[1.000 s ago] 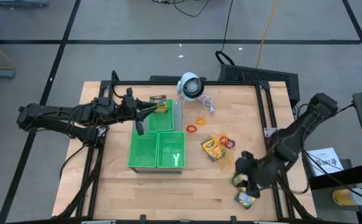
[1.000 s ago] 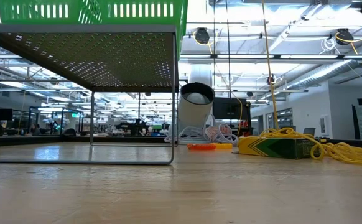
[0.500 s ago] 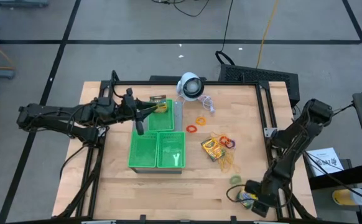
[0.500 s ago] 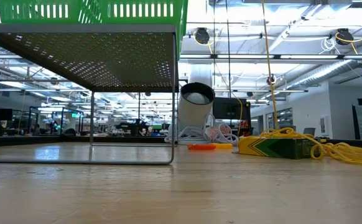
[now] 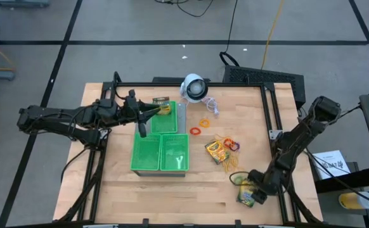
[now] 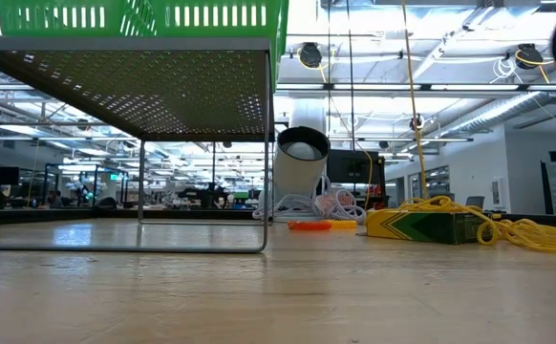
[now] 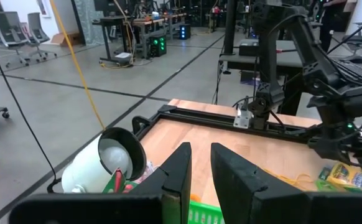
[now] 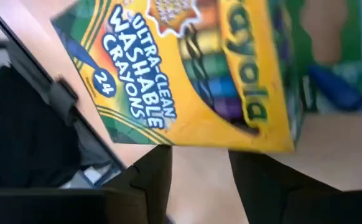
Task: Pick & Place Office Desk Supplies
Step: Put the crayon box into the top green basket on the shelf
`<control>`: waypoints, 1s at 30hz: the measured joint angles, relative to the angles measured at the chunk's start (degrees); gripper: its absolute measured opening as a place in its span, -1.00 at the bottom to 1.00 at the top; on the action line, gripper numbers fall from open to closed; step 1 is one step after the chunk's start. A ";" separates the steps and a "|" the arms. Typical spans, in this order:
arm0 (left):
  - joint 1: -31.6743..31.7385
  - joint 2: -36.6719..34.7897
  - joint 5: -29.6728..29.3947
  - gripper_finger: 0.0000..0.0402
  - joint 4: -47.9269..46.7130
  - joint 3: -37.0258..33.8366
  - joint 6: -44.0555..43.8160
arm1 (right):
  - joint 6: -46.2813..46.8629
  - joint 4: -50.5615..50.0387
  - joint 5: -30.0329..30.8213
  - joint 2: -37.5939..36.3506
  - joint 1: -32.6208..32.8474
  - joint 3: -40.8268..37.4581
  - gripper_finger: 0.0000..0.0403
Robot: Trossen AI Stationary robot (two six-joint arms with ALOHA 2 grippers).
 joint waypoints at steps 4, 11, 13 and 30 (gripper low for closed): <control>0.04 0.00 -0.04 -0.64 0.02 0.00 0.03 | -3.43 -1.30 8.18 -5.96 -1.75 -2.20 -0.28; 0.04 0.00 -0.05 -0.64 0.04 0.02 0.35 | -12.74 0.22 33.19 -14.51 -4.59 -6.32 -0.29; 0.04 0.00 -0.04 -0.64 0.04 0.02 0.35 | -16.71 3.24 41.24 -14.99 -5.30 -8.41 -0.28; 0.26 0.14 -0.14 -0.64 0.03 0.04 1.49 | -67.71 45.95 45.75 -15.06 -14.99 -12.47 0.09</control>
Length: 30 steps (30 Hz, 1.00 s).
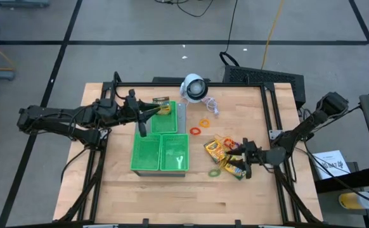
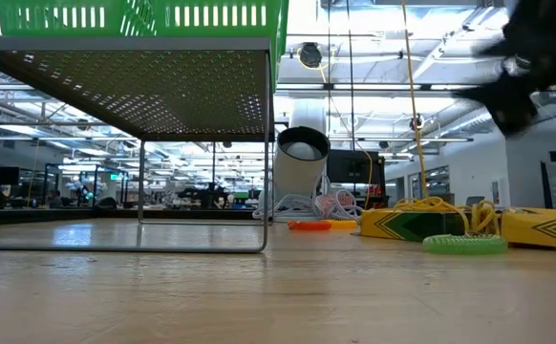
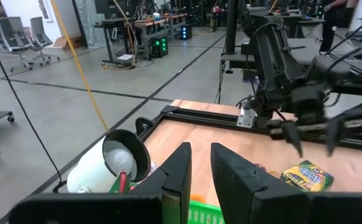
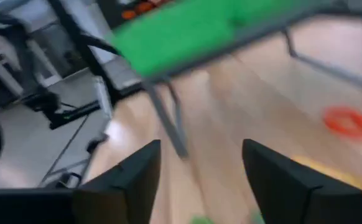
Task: Pick & Place Office Desk Supplies
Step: Put the crayon box into the top green basket on the shelf
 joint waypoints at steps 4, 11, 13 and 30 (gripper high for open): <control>0.00 0.76 0.00 -0.64 0.59 0.02 0.21 | -9.46 -11.89 -3.19 0.04 -1.32 11.19 0.32; 0.00 2.50 -0.02 -0.64 1.14 -0.07 0.26 | -7.86 -54.60 -5.78 7.49 -2.86 31.88 0.47; 0.06 3.49 -0.04 -0.64 3.12 0.19 0.37 | -5.53 -63.86 -7.85 10.43 -3.75 34.48 0.46; 0.33 5.76 0.03 -0.64 5.15 0.00 0.00 | -12.58 -80.36 -36.63 16.48 -22.84 35.11 0.16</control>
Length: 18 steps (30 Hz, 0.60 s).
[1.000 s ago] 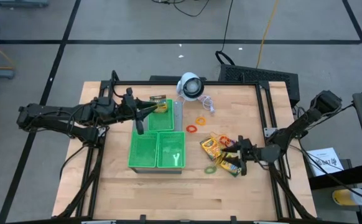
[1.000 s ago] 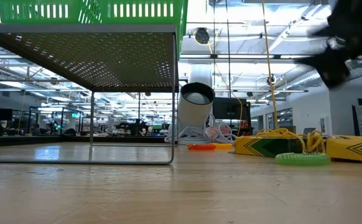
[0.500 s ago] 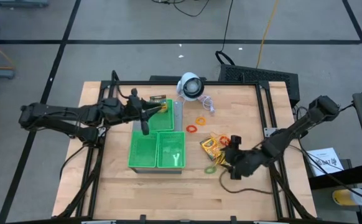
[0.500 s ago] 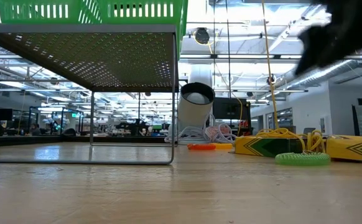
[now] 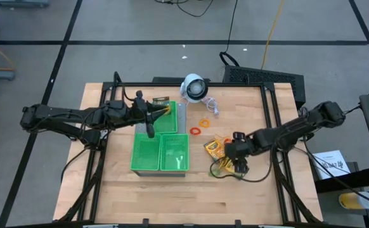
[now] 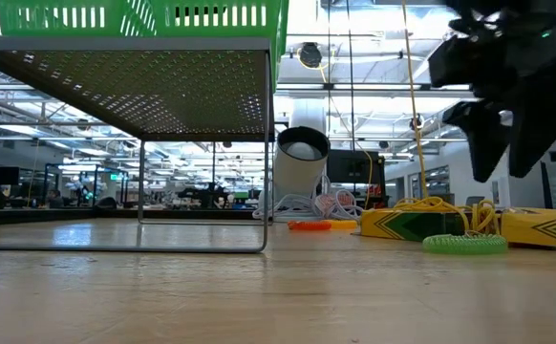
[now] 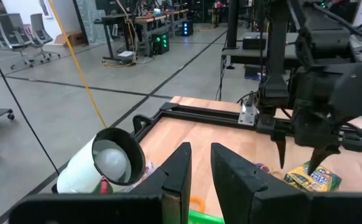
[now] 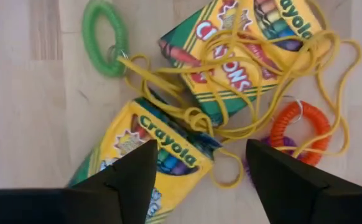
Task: Pick & Place Office Desk Supplies
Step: Put the crayon box into the top green basket on the shelf
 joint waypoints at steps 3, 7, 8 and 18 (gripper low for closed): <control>0.00 0.02 0.00 -0.64 -0.10 0.00 0.02 | -5.72 0.40 -2.38 0.00 -2.88 0.00 0.11; 0.00 0.00 0.02 -0.64 -0.23 0.00 0.02 | -9.16 0.89 -4.80 0.00 -6.36 0.00 0.03; 0.00 0.00 0.02 -0.64 -0.60 0.00 0.02 | -9.29 1.09 -5.86 0.00 -7.20 -0.10 0.02; 0.00 0.00 0.04 -0.64 -0.92 0.00 1.14 | -9.05 8.53 -17.08 0.02 -10.16 -7.12 -0.07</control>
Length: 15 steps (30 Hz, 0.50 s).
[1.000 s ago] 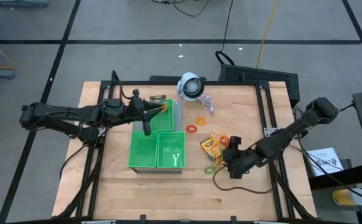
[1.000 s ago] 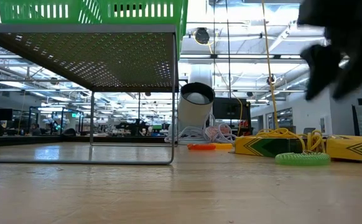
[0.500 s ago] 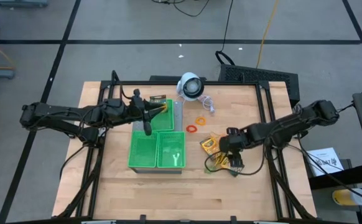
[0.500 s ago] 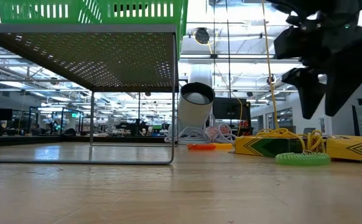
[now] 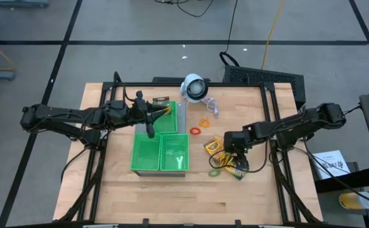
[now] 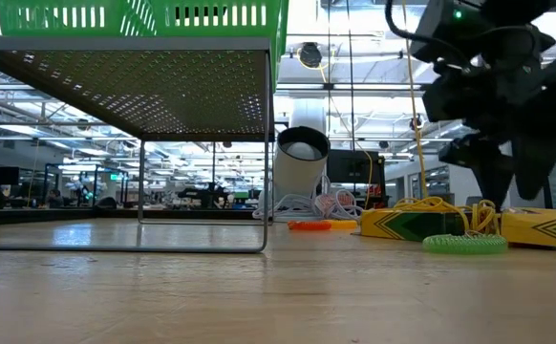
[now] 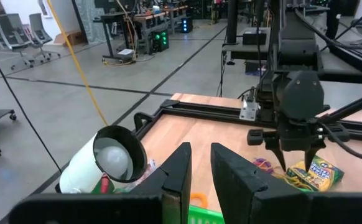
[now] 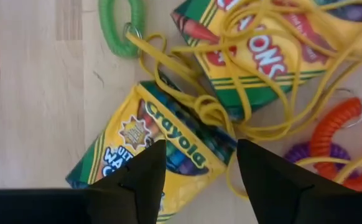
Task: Pick & Place Office Desk Supplies
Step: Put the crayon box into the top green basket on the shelf
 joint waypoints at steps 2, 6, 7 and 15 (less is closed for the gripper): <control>0.00 0.00 -0.02 -0.64 -0.02 0.00 1.04 | 0.00 1.28 -0.09 -0.02 0.00 -0.73 -0.07; -0.02 0.00 -0.04 -0.64 0.02 0.00 2.10 | -0.77 3.32 0.11 -0.02 -0.06 -2.34 -0.07; -0.02 0.00 -0.02 -0.64 0.02 0.00 2.12 | -0.96 4.22 0.15 -0.02 -0.13 -2.91 -0.07; -0.02 0.00 -0.04 -0.64 0.02 0.02 2.13 | -1.00 8.67 -0.22 0.85 -0.48 -6.98 -0.07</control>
